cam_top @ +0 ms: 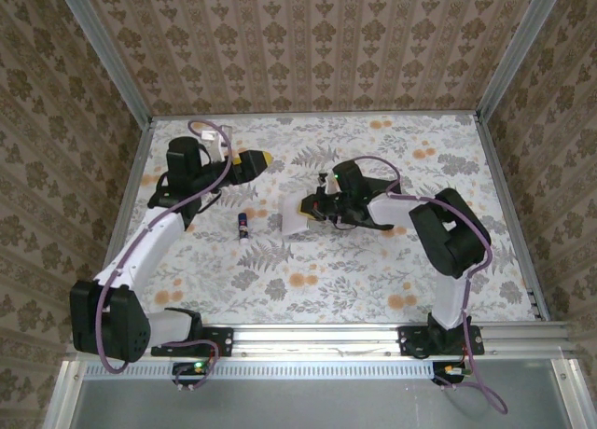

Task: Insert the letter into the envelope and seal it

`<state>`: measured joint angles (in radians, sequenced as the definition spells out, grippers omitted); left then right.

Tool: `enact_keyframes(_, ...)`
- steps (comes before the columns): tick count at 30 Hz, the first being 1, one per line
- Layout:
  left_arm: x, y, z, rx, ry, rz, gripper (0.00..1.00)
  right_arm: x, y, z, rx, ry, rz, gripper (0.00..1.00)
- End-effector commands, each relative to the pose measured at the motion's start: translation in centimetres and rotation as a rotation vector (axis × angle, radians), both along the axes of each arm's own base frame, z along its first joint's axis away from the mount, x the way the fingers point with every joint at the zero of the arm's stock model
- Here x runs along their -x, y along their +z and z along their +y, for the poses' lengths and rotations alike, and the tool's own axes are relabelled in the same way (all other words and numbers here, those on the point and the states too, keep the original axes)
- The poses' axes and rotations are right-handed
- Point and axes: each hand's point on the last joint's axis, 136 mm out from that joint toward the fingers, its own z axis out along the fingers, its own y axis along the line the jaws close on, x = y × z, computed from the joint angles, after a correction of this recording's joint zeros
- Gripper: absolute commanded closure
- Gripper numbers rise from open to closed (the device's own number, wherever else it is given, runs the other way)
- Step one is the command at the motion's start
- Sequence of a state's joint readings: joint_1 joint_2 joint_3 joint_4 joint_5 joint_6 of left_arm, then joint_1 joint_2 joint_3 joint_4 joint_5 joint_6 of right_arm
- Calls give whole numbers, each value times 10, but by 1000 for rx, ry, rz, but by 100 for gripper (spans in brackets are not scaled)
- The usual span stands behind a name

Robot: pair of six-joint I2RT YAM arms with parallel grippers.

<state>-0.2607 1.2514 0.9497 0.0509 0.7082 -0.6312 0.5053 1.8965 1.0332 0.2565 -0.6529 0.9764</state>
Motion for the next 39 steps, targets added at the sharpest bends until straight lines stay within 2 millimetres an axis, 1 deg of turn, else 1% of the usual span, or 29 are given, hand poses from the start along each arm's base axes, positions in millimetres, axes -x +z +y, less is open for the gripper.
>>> enact_keyframes(1,4,10,3,5,1,-36,14,-12,-6,-2,52,-32,-31,98)
enact_keyframes(3,4,7,3,4,1,-31,14,-12,-12,-4,76,-32,-23,94)
enact_keyframes(5,4,4,3,6,1,-25,14,-13,-16,-5,86,-34,-16,87)
enact_keyframes(7,3,2,3,9,4,-20,14,-13,-19,-4,91,-31,-10,84)
enact_keyframes(8,3,0,3,10,3,-19,14,-13,-20,-4,94,-30,-9,82)
enact_keyframes(11,1,-4,2,14,2,-7,14,-14,-23,-6,114,-27,-5,69)
enact_keyframes(15,1,-4,2,15,-4,-9,14,-15,-24,-9,154,-23,-8,50)
enact_keyframes(17,1,-3,2,14,-5,-11,14,-16,-23,-10,172,-22,-14,45)
enact_keyframes(21,1,-5,2,12,-2,-10,14,-19,-18,-13,202,-25,-31,37)
enact_keyframes(30,3,-7,7,5,11,-12,14,-26,5,-34,331,-76,-87,26)
enact_keyframes(35,3,-7,9,-8,13,-13,14,-28,18,-39,340,-98,-105,22)
enact_keyframes(39,2,-7,9,-26,9,-17,14,-30,30,-40,328,-111,-125,21)
